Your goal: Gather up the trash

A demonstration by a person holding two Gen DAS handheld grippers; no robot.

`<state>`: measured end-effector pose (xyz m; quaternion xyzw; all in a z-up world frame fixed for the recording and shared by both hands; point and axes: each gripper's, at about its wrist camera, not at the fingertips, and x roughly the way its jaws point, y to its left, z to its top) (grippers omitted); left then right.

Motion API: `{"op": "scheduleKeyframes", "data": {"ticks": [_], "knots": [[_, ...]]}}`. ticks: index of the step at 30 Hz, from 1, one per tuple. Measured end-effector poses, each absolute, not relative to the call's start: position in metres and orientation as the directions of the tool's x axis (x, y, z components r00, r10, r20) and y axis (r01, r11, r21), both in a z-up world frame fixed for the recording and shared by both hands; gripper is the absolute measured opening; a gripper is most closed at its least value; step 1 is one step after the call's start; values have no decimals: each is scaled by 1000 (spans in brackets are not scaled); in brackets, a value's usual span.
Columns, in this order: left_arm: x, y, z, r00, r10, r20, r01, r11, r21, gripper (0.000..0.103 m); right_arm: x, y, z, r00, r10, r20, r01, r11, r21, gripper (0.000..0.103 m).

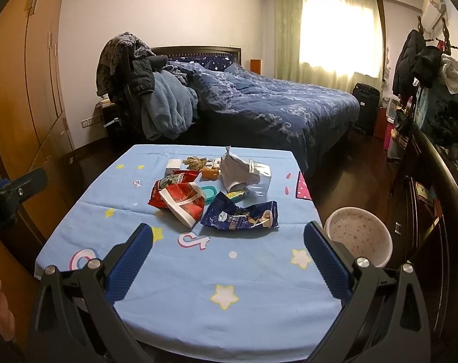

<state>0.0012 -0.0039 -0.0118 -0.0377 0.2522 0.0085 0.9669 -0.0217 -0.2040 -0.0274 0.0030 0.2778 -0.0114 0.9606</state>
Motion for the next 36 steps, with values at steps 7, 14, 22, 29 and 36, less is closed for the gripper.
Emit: {"op": "scheduleKeyframes", "data": {"ticks": [7, 14, 22, 29, 36], "knots": [[4, 0, -14, 872, -4, -489, -36, 997, -72, 99, -20, -206, -32, 840, -18, -542, 22, 1000, 1, 100], [6, -2, -19, 868, -1, -497, -39, 997, -71, 99, -16, -205, -34, 834, -16, -552, 21, 1000, 2, 100], [15, 0, -19, 863, -30, -505, -41, 991, -127, 99, -9, -206, -39, 826, -14, -564, 21, 1000, 6, 100], [19, -3, -16, 866, -11, -500, -36, 996, -84, 99, -1, -208, -43, 816, -7, -578, 17, 1000, 11, 100], [24, -5, -17, 869, -11, -495, -22, 998, -61, 99, 2, -213, -46, 811, -11, -585, 26, 1000, 18, 100]]}}
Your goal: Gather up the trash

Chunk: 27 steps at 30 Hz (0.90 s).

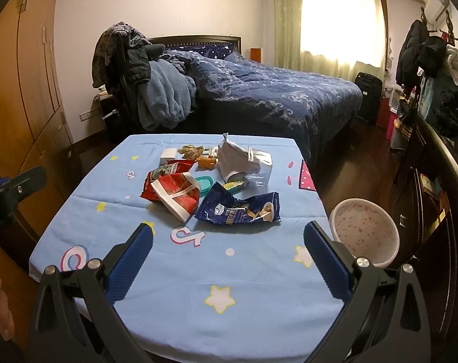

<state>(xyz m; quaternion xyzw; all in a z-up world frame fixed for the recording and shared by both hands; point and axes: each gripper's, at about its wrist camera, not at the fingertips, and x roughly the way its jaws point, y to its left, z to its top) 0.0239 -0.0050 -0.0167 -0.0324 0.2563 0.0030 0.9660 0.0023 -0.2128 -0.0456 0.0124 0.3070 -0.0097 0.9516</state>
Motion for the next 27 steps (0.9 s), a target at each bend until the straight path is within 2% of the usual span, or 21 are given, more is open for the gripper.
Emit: {"op": "scheduleKeyframes", "data": {"ticks": [5, 15, 27], "knots": [[37, -8, -22, 867, -21, -498, -12, 998, -64, 99, 13, -220, -53, 800, -19, -599, 38, 999, 18, 100], [115, -54, -73, 766, -61, -640, 47, 998, -39, 99, 47, -248, -76, 760, -42, -648, 75, 997, 24, 100], [200, -102, -128, 661, -30, -749, -71, 992, -102, 99, 75, -271, -98, 736, -22, -676, 46, 999, 18, 100]]}}
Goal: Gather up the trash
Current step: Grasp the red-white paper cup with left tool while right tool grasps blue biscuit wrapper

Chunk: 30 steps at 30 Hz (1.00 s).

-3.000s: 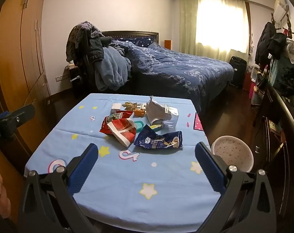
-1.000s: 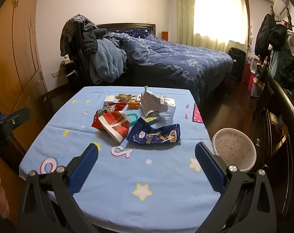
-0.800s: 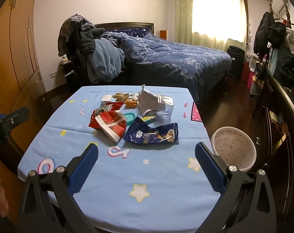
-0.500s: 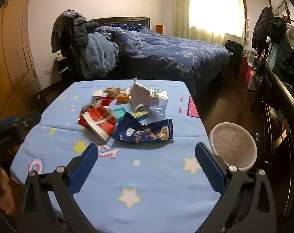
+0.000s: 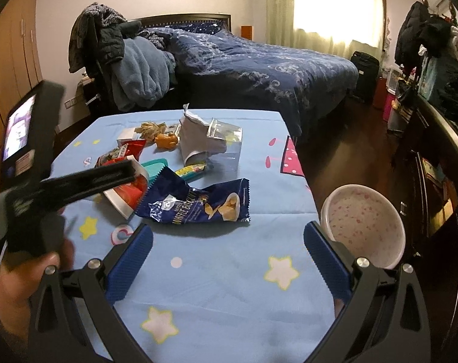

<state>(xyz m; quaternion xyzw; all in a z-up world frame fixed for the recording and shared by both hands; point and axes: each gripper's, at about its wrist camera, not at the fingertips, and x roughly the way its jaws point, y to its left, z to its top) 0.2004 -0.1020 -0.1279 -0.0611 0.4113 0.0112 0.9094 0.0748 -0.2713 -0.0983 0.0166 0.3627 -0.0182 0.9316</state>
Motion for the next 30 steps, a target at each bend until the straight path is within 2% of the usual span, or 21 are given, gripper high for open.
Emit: {"op": "scheduleKeyframes", "data": {"ticks": [8, 11, 20, 30], "knots": [[217, -111, -139, 646, -11, -763, -120, 986, -117, 99, 91, -278, -107, 730, 8, -684, 19, 999, 32, 100], [219, -110, -141, 645, -31, -763, -117, 983, -138, 89, 97, -280, -109, 727, 18, -687, 18, 999, 45, 100], [216, -109, -135, 660, -73, -748, -79, 983, -166, 86, 121, -290, -118, 691, 45, -721, 33, 995, 94, 100], [192, -80, -110, 721, 3, -693, -116, 986, -117, 86, 158, -285, -135, 658, 62, -751, 30, 994, 108, 100]]}}
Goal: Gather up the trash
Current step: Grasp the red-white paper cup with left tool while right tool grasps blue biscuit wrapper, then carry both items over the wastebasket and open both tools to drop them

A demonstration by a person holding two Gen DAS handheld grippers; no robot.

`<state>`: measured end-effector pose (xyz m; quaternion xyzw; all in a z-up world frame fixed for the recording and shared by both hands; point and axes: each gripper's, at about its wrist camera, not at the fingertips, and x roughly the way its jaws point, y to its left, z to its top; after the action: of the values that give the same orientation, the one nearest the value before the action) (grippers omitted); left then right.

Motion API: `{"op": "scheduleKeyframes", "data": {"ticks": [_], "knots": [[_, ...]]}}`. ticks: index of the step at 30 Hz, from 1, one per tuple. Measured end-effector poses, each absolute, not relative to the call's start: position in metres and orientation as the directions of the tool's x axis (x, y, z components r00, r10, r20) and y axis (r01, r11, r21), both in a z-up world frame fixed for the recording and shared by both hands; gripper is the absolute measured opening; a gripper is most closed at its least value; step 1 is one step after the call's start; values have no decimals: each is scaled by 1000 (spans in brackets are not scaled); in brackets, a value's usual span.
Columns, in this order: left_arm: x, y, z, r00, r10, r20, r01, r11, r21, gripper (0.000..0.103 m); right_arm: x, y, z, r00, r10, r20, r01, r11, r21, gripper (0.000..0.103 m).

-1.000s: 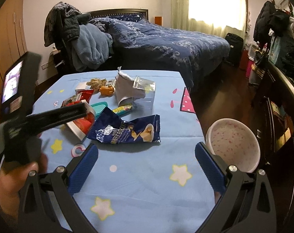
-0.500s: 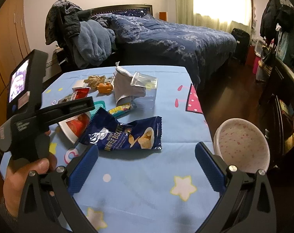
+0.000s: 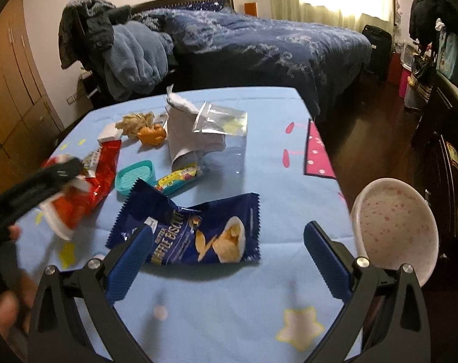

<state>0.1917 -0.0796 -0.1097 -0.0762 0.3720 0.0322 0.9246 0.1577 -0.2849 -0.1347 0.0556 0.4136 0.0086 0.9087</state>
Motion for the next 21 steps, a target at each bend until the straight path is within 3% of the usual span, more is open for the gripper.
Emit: {"op": "scheduleKeyframes", "data": {"ticks": [11, 12, 13, 15, 16, 18, 20, 21], "knots": [[185, -48, -100, 731, -7, -683, -141, 977, -161, 86, 193, -278, -155, 602, 39, -798, 56, 994, 91, 97], [185, -49, -99, 731, -13, -682, -135, 977, -163, 86, 193, -278, -157, 599, 46, -800, 54, 994, 98, 91], [185, -49, -99, 731, -16, -682, -132, 978, -163, 87, 193, -278, -160, 587, 54, -808, 51, 993, 103, 74], [184, -50, -99, 732, -19, -681, -124, 979, -162, 87, 192, -276, -160, 593, 39, -805, 49, 995, 84, 60], [184, -51, -98, 733, -20, -680, -121, 980, -159, 87, 191, -276, -159, 593, 45, -804, 42, 995, 87, 46], [182, -52, -98, 733, -25, -680, -112, 981, -157, 87, 189, -276, -156, 602, 71, -795, 30, 993, 111, 41], [179, -52, -97, 736, -27, -677, -108, 982, -157, 87, 184, -277, -151, 619, 68, -782, 27, 994, 107, 29], [178, -53, -96, 737, -27, -675, -106, 982, -155, 87, 182, -277, -149, 625, 70, -778, 26, 994, 110, 28]]}}
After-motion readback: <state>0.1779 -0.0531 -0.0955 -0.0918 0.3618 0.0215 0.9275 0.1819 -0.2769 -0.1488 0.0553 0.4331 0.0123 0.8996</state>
